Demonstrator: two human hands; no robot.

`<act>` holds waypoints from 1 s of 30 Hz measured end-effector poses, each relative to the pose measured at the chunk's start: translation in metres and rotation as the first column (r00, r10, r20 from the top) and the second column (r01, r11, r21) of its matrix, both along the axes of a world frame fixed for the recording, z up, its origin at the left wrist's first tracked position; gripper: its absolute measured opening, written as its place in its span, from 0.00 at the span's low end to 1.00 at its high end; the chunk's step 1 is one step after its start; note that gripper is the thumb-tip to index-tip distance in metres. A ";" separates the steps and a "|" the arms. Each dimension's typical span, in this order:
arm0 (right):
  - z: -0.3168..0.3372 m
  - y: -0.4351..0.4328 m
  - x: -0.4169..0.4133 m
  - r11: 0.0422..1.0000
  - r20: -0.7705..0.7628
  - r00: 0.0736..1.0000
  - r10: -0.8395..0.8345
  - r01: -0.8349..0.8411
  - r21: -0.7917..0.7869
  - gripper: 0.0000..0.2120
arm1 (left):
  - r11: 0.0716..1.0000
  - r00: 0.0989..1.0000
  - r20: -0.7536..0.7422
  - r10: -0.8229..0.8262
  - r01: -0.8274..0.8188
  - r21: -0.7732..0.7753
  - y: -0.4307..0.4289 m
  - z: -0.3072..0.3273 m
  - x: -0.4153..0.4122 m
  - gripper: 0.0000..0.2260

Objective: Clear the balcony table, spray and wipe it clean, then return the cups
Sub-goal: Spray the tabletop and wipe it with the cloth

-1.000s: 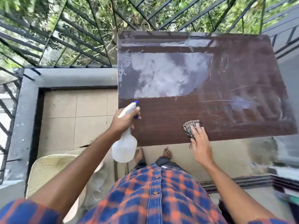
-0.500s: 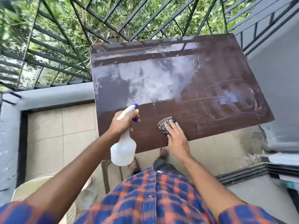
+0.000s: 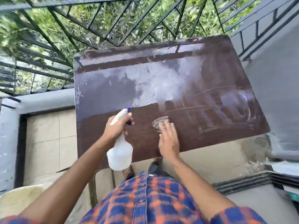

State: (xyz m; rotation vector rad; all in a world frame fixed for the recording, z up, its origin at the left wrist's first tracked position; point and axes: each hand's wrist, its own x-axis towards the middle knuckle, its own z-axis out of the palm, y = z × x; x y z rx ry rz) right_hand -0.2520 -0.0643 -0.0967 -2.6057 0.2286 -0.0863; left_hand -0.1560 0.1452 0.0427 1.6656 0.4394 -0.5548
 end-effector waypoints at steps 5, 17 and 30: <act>0.006 -0.012 0.017 0.920 -0.007 0.930 0.368 -0.366 -0.139 0.24 | 0.999 0.999 -0.003 0.040 -0.039 0.009 -0.032 0.001 0.011 0.13; 0.000 -0.033 0.068 0.992 -0.104 0.993 0.055 -0.066 -0.106 0.27 | 0.989 0.987 0.072 0.142 -0.144 0.019 -0.068 0.007 0.039 0.14; 0.010 -0.080 0.161 0.993 -0.103 0.995 0.007 -0.019 -0.116 0.27 | 0.980 0.978 0.066 0.197 -0.196 -0.021 -0.081 0.012 0.049 0.09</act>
